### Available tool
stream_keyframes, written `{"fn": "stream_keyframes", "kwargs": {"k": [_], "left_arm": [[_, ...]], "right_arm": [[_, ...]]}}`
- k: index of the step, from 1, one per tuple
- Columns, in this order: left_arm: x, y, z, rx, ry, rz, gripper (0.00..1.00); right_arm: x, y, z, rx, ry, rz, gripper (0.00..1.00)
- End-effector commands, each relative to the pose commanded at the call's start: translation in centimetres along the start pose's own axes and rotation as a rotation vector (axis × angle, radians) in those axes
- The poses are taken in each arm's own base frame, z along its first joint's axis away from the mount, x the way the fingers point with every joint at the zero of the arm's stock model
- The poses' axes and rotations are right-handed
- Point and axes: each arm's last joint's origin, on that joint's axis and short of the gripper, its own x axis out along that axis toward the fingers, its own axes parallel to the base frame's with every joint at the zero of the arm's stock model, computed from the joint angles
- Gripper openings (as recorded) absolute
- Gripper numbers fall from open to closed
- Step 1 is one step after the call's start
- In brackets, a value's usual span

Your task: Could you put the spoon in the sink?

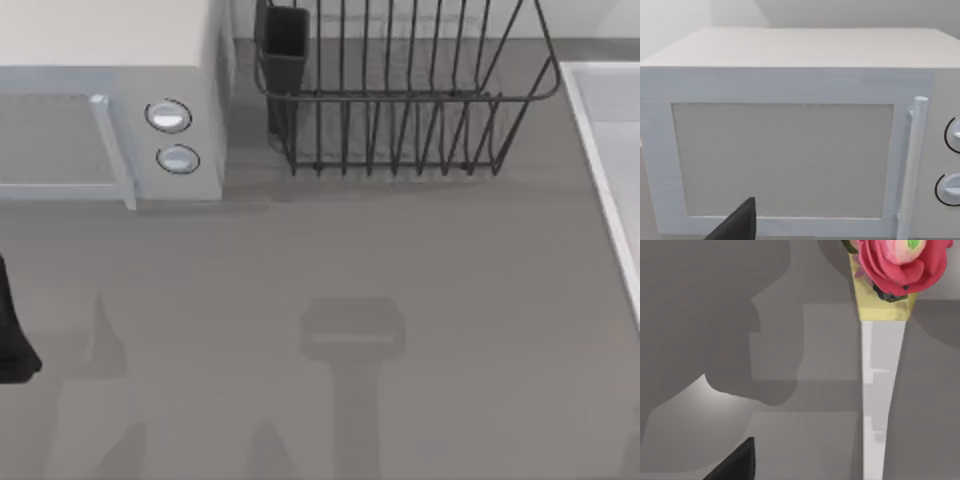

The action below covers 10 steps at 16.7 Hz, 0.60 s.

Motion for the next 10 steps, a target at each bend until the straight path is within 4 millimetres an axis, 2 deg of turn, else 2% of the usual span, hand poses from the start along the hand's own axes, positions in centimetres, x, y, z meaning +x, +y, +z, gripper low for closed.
{"fn": "stream_keyframes", "kwargs": {"k": [4, 9, 10], "left_arm": [[0.0, 0.0, 0.0, 0.000, 0.000, 0.000, 1.00], [0.0, 0.0, 0.0, 0.000, 0.000, 0.000, 1.00], [0.0, 0.0, 0.0, 0.000, 0.000, 0.000, 1.00]], "right_arm": [[3.5, 0.4, -0.3, 0.000, 0.002, 0.002, 1.00], [4.0, 0.5, -0.4, 0.000, 0.003, 0.004, 1.00], [4.0, 0.5, -0.4, 0.000, 0.003, 0.004, 0.92]]}}
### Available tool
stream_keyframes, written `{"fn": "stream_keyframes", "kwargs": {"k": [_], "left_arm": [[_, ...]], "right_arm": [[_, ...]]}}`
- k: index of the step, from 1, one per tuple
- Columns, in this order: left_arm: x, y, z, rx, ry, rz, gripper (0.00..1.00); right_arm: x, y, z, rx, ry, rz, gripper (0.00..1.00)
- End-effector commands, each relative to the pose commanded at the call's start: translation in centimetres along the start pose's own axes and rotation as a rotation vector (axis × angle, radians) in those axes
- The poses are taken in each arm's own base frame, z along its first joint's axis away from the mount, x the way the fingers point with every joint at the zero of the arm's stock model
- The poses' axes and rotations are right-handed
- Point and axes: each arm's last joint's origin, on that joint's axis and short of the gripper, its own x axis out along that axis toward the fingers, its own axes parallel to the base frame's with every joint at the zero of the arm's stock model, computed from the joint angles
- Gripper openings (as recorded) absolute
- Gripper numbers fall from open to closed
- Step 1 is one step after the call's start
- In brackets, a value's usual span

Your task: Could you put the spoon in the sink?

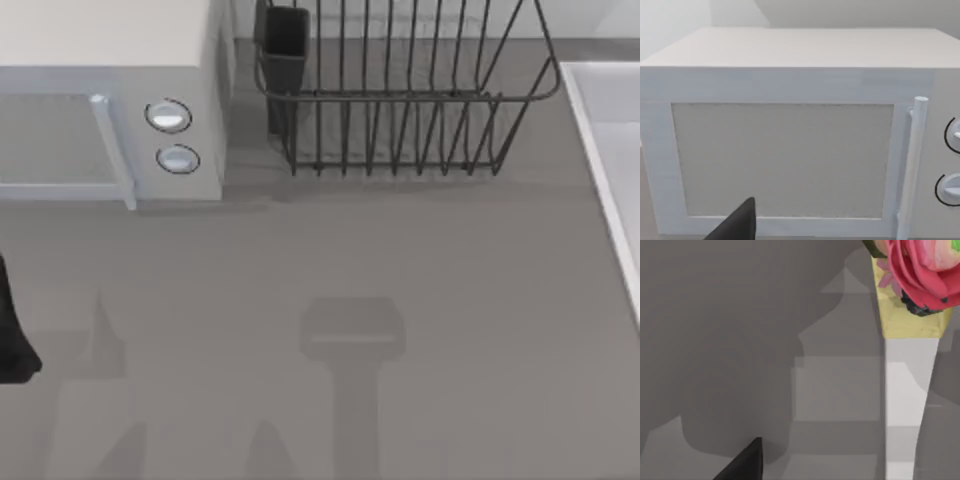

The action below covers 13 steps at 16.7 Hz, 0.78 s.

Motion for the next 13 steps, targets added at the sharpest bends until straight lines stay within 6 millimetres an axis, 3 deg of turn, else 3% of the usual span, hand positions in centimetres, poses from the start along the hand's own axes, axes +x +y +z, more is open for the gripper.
{"fn": "stream_keyframes", "kwargs": {"k": [12, 13], "left_arm": [[0.00, 0.00, 0.00, 0.000, 0.000, 0.000, 1.00], [0.00, 0.00, 0.00, 0.000, 0.000, 0.000, 1.00]], "right_arm": [[0.00, 0.00, 0.00, 0.000, 0.000, 0.000, 0.02], [0.00, 0.00, 0.00, 0.000, 0.000, 0.000, 0.00]]}}
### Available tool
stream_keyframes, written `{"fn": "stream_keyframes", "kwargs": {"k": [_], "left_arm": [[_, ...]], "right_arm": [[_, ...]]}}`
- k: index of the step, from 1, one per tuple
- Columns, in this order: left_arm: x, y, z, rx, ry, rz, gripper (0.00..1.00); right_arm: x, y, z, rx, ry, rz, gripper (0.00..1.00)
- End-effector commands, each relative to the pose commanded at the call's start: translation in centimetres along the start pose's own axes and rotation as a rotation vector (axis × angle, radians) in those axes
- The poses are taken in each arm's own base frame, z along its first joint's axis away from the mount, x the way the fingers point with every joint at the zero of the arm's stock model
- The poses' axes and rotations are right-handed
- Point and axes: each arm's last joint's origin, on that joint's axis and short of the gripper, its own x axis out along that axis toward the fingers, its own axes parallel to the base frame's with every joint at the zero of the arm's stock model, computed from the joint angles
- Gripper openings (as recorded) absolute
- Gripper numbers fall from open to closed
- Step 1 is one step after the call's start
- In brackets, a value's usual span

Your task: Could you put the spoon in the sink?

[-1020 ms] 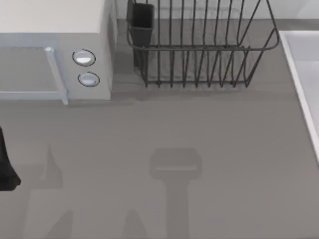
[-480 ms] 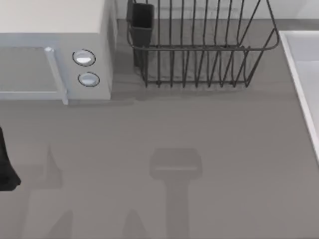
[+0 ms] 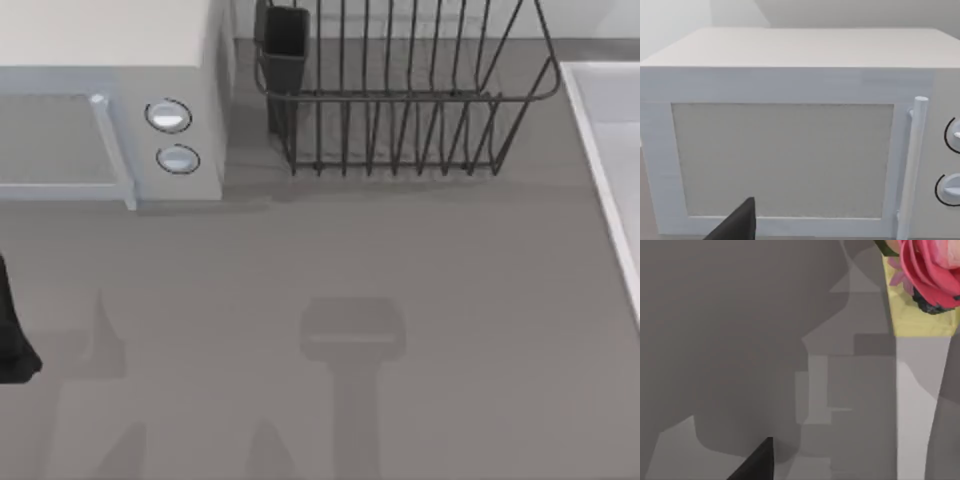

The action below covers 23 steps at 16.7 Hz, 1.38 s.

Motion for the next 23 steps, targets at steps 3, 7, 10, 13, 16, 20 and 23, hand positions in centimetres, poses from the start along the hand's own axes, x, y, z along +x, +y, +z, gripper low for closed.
{"fn": "stream_keyframes", "kwargs": {"k": [3, 7, 10, 13, 16, 20, 23], "left_arm": [[0.0, 0.0, 0.0, 0.000, 0.000, 0.000, 1.00], [0.0, 0.0, 0.0, 0.000, 0.000, 0.000, 1.00], [0.0, 0.0, 0.0, 0.000, 0.000, 0.000, 1.00], [0.0, 0.0, 0.0, 0.000, 0.000, 0.000, 1.00], [0.0, 0.0, 0.0, 0.000, 0.000, 0.000, 1.00], [0.0, 0.0, 0.0, 0.000, 0.000, 0.000, 1.00], [0.0, 0.0, 0.0, 0.000, 0.000, 0.000, 1.00]], "right_arm": [[0.0, 0.0, 0.0, 0.000, 0.000, 0.000, 0.00], [0.0, 0.0, 0.0, 0.000, 0.000, 0.000, 0.00], [-2.5, -0.1, 0.1, 0.023, -0.017, -0.002, 0.00], [-4.7, -0.6, 0.4, 0.020, -0.018, -0.001, 0.00], [-8.0, -0.4, 0.3, 0.020, 0.000, 0.025, 0.00], [-11.8, -0.1, 0.2, 0.022, -0.012, 0.005, 0.00], [-12.2, 0.0, 0.1, 0.023, -0.016, 0.000, 0.00]]}}
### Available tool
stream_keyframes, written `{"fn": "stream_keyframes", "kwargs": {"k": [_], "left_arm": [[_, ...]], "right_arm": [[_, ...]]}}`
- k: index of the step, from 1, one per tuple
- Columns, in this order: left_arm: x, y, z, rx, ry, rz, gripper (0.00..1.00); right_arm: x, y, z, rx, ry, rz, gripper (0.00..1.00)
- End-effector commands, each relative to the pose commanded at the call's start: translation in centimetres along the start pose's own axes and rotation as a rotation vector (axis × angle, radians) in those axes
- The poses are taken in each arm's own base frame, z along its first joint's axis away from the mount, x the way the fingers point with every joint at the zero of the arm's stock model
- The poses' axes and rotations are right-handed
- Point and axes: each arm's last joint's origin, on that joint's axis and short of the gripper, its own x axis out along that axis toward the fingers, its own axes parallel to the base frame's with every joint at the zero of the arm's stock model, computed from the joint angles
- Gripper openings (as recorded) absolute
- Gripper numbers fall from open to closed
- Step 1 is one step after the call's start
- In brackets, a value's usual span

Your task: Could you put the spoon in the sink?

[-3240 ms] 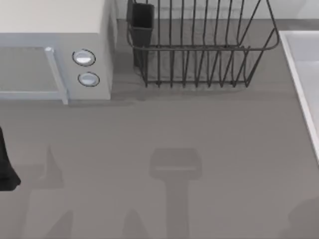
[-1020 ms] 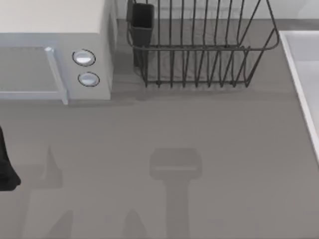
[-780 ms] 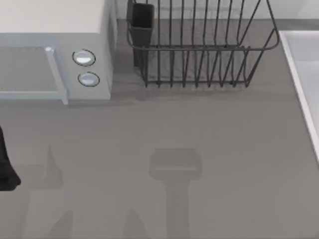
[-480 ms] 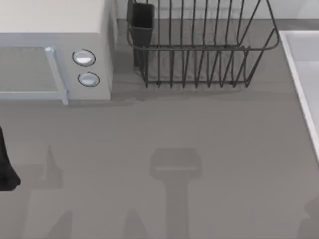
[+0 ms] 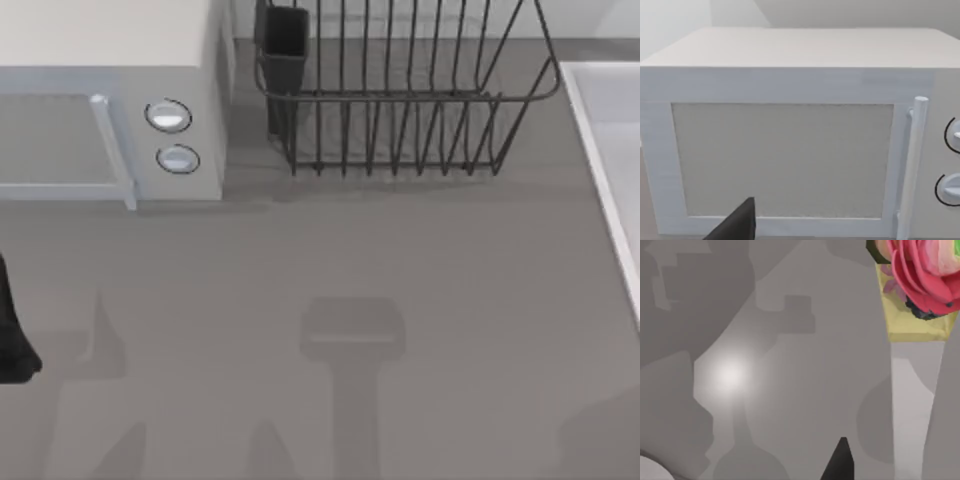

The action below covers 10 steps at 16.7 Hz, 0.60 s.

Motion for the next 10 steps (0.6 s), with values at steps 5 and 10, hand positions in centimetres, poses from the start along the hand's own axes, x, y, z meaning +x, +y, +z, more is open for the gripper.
{"fn": "stream_keyframes", "kwargs": {"k": [5, 10], "left_arm": [[0.0, 0.0, 0.0, 0.000, 0.000, 0.000, 1.00], [0.0, 0.0, 0.0, 0.000, 0.000, 0.000, 1.00]], "right_arm": [[-0.1, -0.5, 0.5, 0.000, 0.009, 0.012, 0.00], [-1.3, -4.0, 4.9, -0.009, 0.049, 0.057, 0.00]]}}
